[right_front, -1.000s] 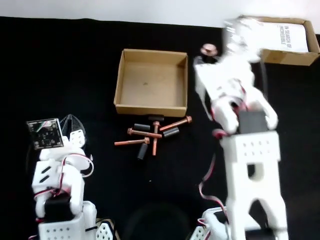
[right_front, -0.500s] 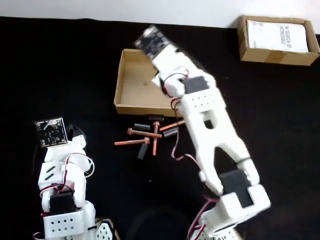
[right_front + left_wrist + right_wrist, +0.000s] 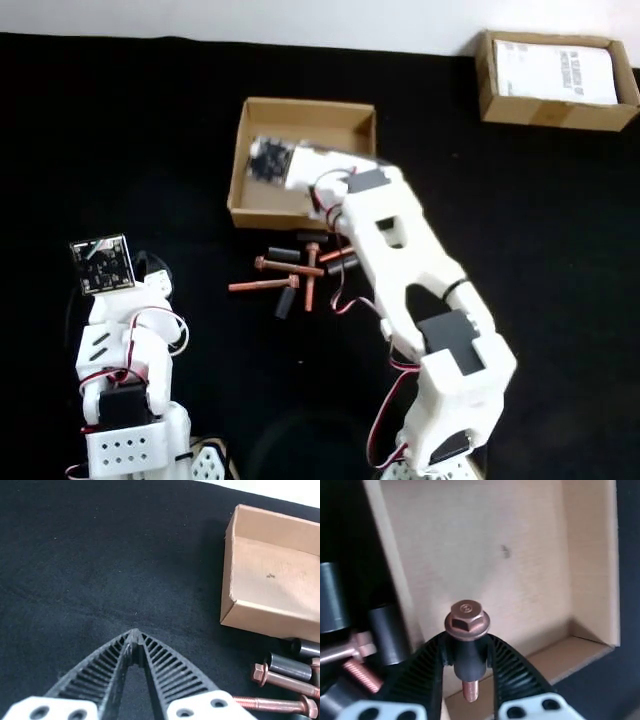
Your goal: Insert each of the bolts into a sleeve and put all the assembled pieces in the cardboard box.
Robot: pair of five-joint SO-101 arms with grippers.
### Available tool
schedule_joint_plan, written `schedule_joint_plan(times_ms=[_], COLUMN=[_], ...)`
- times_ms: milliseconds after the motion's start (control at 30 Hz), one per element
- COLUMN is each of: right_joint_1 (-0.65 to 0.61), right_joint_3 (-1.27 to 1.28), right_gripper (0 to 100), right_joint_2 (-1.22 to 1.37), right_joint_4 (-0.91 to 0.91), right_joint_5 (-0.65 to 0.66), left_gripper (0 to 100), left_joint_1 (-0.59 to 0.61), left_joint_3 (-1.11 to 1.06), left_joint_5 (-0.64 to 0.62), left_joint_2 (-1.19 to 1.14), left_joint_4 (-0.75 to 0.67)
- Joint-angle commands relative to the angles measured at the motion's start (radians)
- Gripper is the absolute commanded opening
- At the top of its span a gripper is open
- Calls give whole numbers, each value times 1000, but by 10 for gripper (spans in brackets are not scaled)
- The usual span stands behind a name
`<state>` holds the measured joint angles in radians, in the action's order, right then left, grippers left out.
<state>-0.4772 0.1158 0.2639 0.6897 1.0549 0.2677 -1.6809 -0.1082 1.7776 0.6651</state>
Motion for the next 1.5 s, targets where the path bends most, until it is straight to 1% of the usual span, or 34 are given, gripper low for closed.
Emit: schedule_joint_plan(times_ms=[0,67,100,200,333,400,533,633,733,800,933,1133,1300,1467], right_joint_1=[-25,-31,-39,-50,-54,-71,-130,-183,-216,-219,-196,-124,-96,-68], right_joint_3=[18,25,27,22,38,61,107,165,246,317,440,544,651,654], right_gripper=[104,154,163,154,148,148,148,148,148,148,148,148,148,148], right_joint_2=[-15,-15,-16,-28,-153,-242,-441,-564,-657,-702,-740,-737,-704,-596], right_joint_4=[-2,-2,-2,-1,19,96,332,470,552,567,533,309,151,68], right_joint_5=[21,21,21,20,15,-48,-250,-370,-440,-453,-451,-440,-302,-287], left_gripper=[8,8,8,8,9,9,9,9,9,9,9,9,9,9], left_joint_1=[8,8,8,8,8,8,8,8,8,10,15,16,16,16], left_joint_3=[-16,-16,-16,-16,-16,-16,-16,-16,-16,-16,-16,-16,-16,-16], left_joint_5=[-5,-5,-5,-5,-5,-5,-3,-3,-3,-3,-2,0,0,-3], left_joint_2=[-5,-5,-5,-5,-5,-5,-5,-5,-5,-5,-5,-5,-5,-5], left_joint_4=[0,0,0,0,0,0,0,0,0,0,0,2,2,2])
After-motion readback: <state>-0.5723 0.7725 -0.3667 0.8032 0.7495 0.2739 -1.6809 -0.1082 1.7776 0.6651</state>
